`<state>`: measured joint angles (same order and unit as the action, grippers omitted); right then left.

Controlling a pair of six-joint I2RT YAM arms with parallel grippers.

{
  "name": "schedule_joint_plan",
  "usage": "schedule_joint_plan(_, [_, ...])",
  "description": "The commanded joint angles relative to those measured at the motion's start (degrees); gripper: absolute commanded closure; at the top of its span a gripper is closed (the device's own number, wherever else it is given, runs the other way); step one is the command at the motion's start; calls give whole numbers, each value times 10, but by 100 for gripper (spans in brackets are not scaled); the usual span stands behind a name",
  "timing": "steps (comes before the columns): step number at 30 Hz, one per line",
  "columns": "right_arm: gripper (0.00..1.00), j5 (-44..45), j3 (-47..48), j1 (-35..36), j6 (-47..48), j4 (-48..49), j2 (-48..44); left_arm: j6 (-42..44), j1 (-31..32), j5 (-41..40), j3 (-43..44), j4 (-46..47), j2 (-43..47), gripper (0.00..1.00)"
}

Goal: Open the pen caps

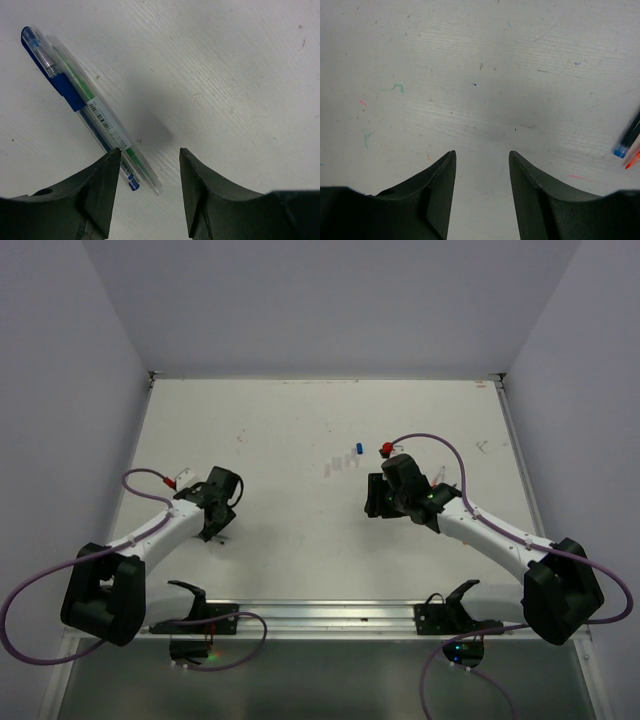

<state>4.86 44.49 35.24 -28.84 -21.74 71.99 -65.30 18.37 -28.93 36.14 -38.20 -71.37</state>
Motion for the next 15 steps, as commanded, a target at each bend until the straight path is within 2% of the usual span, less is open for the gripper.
schedule_joint_plan(1, [50, 0, -4, 2, 3, 18, 0, 4, -5, -26, -2, 23, -8, 47])
schedule_joint_plan(15, [50, 0, -7, 1, 0, 18, -7, 9, -5, -18, -6, 52, -46, 47])
